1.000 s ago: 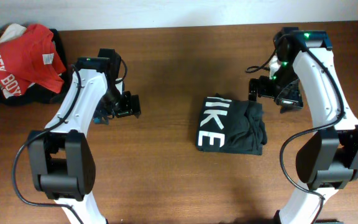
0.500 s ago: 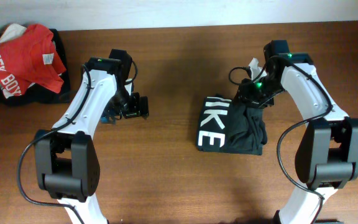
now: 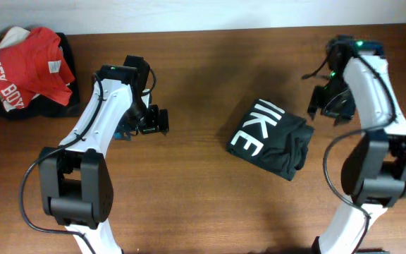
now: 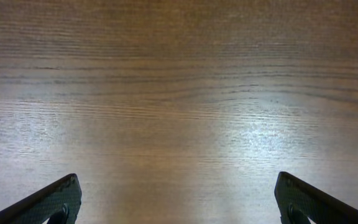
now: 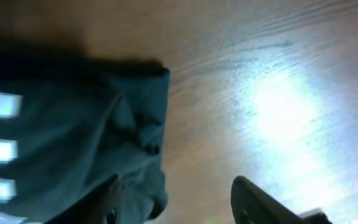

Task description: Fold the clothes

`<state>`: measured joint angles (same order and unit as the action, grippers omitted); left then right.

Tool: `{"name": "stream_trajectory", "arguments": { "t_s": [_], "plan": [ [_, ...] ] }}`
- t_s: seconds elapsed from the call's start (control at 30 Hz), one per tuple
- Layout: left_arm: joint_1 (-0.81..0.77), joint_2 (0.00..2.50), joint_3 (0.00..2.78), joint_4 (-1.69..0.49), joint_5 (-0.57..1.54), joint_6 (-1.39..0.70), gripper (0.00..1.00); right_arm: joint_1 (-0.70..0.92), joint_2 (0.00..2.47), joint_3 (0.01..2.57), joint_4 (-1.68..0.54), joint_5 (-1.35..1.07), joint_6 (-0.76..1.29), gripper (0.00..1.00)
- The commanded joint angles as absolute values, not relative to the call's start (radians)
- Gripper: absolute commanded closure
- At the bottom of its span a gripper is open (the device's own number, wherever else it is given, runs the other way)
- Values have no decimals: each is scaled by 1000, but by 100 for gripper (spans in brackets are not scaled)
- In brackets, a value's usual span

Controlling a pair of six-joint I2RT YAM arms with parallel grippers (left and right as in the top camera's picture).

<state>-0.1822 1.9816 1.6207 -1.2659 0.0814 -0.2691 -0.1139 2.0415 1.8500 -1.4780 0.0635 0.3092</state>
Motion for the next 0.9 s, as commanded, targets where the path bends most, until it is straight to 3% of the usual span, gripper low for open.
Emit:
{"name": "stream_trajectory", "arguments": {
  "t_s": [0.0,0.1,0.23,0.3,0.33,0.4,0.47,0.53,0.67,0.73,0.8,0.87],
  "plan": [
    [-182,1980,1619,-1264,89,-260,1,-88,1977,1869,-1569,-115,173,39],
    [-183,1980,1619,-1256,89,-260,1,-48,1983,1686,-1481,-121,142,38],
    [-183,1980,1619,-1256,89,-260,1,-47,1983,1390,-1151,-158,150,42],
    [-183,1980,1619,-1256,89,-260,1,-47,1983,1380,-1069,-158,154,54],
    [-183,1980,1619,-1257,89,-260,1,-49,1983,1383,-1062,-157,160,68],
    [-183,1980,1619,-1256,89,-260,1,-66,1982,1427,-1152,-155,173,83],
    [-183,1980,1619,-1249,89,-260,1,-80,1981,1525,-1316,-153,172,81],
    [-183,1980,1619,-1246,89,-260,1,-84,1981,1589,-1414,-73,172,70],
    [-183,1980,1619,-1246,89,-260,1,-86,1982,1580,-1414,-65,172,63],
    [-183,1980,1619,-1249,89,-260,1,-86,1983,1530,-1351,-22,173,50],
    [-183,1980,1619,-1249,89,-260,1,-86,1983,1480,-1261,-26,173,51],
    [-187,1980,1619,-1249,89,-260,1,-86,1983,1475,-1245,-33,174,71]
  ]
}}
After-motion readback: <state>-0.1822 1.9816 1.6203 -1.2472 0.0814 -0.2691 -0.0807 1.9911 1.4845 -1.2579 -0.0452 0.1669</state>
